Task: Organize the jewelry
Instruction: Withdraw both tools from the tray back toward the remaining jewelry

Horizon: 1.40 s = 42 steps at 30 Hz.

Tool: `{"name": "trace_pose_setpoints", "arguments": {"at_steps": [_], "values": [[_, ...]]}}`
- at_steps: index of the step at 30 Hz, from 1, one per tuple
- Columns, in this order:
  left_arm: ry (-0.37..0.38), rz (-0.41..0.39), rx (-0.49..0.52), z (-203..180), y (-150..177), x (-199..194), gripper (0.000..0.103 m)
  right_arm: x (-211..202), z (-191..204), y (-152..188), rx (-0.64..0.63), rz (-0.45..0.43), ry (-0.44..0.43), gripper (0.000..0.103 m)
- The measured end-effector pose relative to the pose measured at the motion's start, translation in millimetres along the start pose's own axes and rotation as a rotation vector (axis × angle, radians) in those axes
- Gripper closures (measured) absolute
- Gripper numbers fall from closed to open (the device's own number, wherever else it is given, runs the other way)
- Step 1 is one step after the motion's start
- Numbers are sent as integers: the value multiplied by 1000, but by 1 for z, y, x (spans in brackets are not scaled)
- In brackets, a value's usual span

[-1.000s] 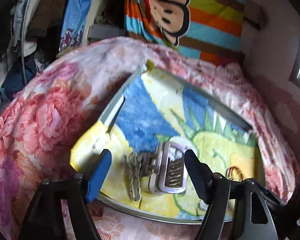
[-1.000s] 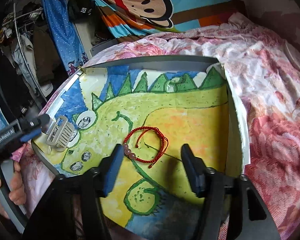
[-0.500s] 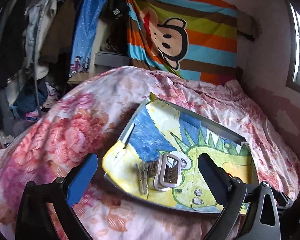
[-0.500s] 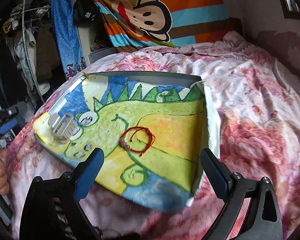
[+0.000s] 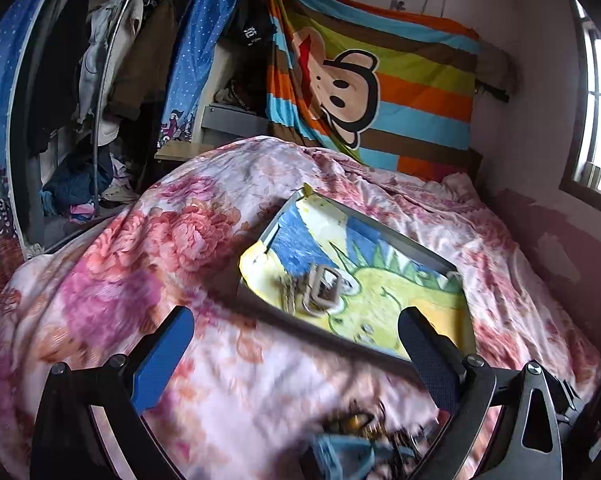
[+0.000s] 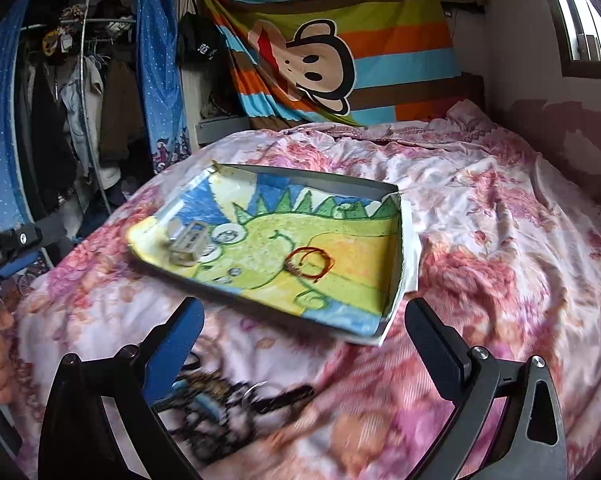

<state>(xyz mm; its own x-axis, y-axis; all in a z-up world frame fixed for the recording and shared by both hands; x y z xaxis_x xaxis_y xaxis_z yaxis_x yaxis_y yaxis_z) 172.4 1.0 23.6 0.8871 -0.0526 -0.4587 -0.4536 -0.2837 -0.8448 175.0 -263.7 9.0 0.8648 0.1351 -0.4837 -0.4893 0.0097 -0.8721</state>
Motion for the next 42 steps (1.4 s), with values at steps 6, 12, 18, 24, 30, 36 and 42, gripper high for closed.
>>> {"name": "trace_pose_setpoints", "arguments": {"at_steps": [6,12,18,24,30,36,42], "values": [[-12,-16,82,7,12,-48,0,-38,9,12,-2,-8,-21,1],[-19,5,69,35,27,-76,0,-61,15,36,-25,27,-36,1],[-10,83,44,58,48,-88,0,-76,15,66,-33,103,-60,1],[53,180,24,59,71,-88,0,-82,11,96,-61,179,-31,1],[70,249,70,47,85,-76,0,-77,9,97,-72,195,-6,1],[62,277,85,43,91,-68,0,-69,10,93,-78,214,-2,1],[64,285,120,34,83,-52,0,-64,11,84,-164,194,13,2]]}}
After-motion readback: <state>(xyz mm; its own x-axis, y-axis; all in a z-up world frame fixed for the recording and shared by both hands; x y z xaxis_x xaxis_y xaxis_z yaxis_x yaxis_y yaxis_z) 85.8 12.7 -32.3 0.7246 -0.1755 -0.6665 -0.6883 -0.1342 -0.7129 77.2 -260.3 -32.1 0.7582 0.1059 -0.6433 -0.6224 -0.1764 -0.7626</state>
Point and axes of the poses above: each gripper's, at about its wrist camera, not at the fingertips, and x roughly the way its jaws point, z to its left, y to its underside, the point moved 3 cm from there along x, roughly the way its jaws point, and after that the axes turned 1 degree about y, right-handed, at the moved point
